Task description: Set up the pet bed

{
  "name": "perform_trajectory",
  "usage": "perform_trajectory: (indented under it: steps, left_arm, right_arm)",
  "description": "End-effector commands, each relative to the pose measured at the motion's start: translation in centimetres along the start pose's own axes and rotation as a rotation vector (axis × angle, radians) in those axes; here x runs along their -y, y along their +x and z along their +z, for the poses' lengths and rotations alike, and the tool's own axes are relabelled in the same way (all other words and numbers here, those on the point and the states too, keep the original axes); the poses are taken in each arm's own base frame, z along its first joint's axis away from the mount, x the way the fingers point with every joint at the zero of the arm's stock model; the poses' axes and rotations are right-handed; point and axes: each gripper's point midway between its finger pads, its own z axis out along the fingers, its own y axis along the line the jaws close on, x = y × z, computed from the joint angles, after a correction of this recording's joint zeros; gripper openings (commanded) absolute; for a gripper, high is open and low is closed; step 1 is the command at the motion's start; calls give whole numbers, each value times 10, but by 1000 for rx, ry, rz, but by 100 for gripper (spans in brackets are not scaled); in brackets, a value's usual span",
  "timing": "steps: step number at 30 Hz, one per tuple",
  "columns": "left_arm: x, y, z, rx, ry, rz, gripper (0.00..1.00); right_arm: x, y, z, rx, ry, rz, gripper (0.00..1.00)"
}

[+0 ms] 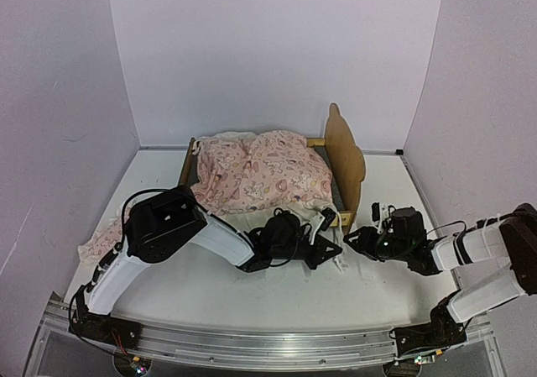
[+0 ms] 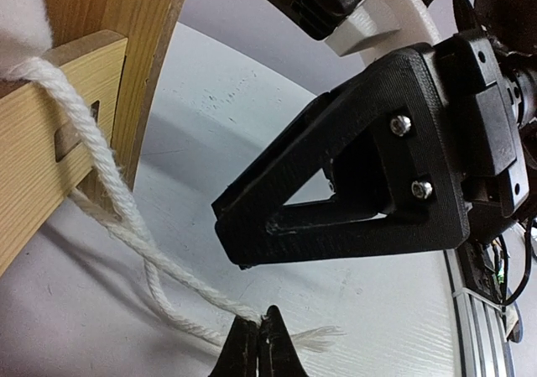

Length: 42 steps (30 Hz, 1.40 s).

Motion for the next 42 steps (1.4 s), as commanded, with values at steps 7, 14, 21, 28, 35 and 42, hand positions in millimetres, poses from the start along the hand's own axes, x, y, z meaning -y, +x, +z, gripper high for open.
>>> perform_trajectory:
  steps: [7, 14, 21, 28, 35, 42]
  left_arm:
    - [18, -64, -20, 126, 73, -60, 0]
    - [15, -64, -18, 131, 92, -172, 0]
    - [16, -70, -18, 149, 104, -207, 0]
    - [19, -73, -21, 156, 112, -206, 0]
    - [12, -69, -23, 162, 79, -212, 0]
    - [-12, -71, -46, 231, -132, -181, 50]
  right_arm:
    - [-13, 9, -16, -56, -32, -53, 42]
    - [-40, 37, -22, -209, -191, -146, 50]
    - [-46, 32, -10, -161, -263, -190, 41]
    - [-48, 28, -4, -123, -291, -175, 15]
    - [-17, 21, -13, -43, -110, -143, 0]
    - [-1, 6, -17, -23, 49, -172, 0]
